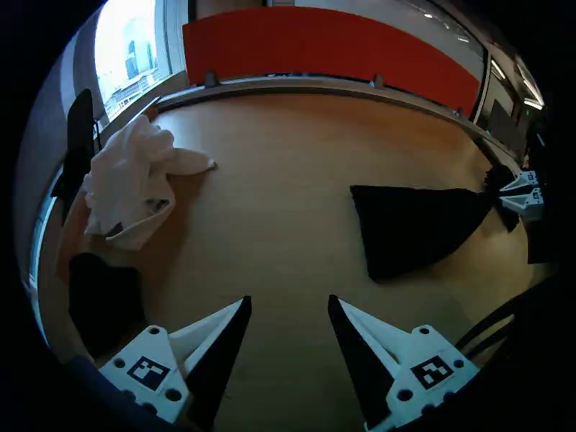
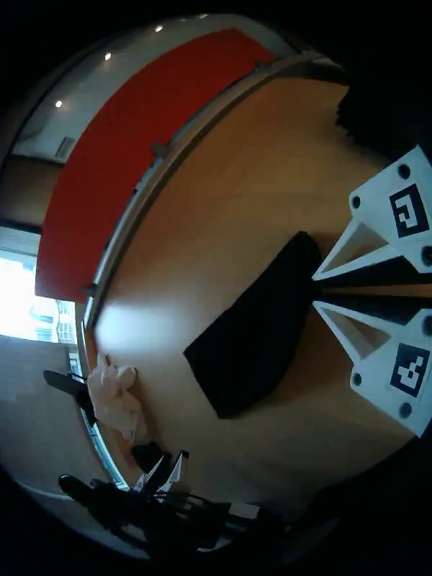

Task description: Fold towel

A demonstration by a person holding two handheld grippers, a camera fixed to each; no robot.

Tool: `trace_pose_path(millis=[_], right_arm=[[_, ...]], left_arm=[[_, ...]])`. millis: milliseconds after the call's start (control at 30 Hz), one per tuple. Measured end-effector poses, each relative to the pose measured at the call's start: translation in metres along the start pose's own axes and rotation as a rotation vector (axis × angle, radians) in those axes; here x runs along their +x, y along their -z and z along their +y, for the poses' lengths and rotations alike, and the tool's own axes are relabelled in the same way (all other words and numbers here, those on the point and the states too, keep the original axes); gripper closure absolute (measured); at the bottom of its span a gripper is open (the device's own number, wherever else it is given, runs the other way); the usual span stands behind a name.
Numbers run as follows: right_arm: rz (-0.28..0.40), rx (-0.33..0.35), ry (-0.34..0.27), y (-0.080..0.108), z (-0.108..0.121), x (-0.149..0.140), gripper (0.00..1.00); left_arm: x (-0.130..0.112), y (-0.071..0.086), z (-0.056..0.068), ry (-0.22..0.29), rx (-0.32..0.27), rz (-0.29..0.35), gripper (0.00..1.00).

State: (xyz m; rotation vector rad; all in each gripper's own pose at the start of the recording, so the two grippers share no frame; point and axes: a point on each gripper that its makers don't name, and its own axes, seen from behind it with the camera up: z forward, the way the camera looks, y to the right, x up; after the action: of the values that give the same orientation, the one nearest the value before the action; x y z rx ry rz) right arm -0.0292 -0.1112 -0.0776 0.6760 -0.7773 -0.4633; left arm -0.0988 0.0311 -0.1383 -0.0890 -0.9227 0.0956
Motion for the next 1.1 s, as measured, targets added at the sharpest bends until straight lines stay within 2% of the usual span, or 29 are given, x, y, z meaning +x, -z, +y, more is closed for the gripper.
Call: trace_pose_path(millis=[400,700,900,1100], right_arm=[[0.045,-0.042,0.026,0.021,0.022,0.027,0.96],[0.040,-0.054,0.057,0.029,0.030,0.029,0.96],[0.044,-0.021,0.080,0.022,0.018,0.035,0.96],[0.046,0.028,0.122,0.007,-0.006,0.046,0.96]], left_arm=[[0.002,0.002,0.001,0.001,0.001,0.007,0.22],[0.005,0.003,0.002,0.003,-0.001,0.012,0.22],[0.007,0.006,0.005,0.009,-0.010,0.017,0.22],[0.013,0.014,0.011,0.019,-0.028,0.037,0.22]])
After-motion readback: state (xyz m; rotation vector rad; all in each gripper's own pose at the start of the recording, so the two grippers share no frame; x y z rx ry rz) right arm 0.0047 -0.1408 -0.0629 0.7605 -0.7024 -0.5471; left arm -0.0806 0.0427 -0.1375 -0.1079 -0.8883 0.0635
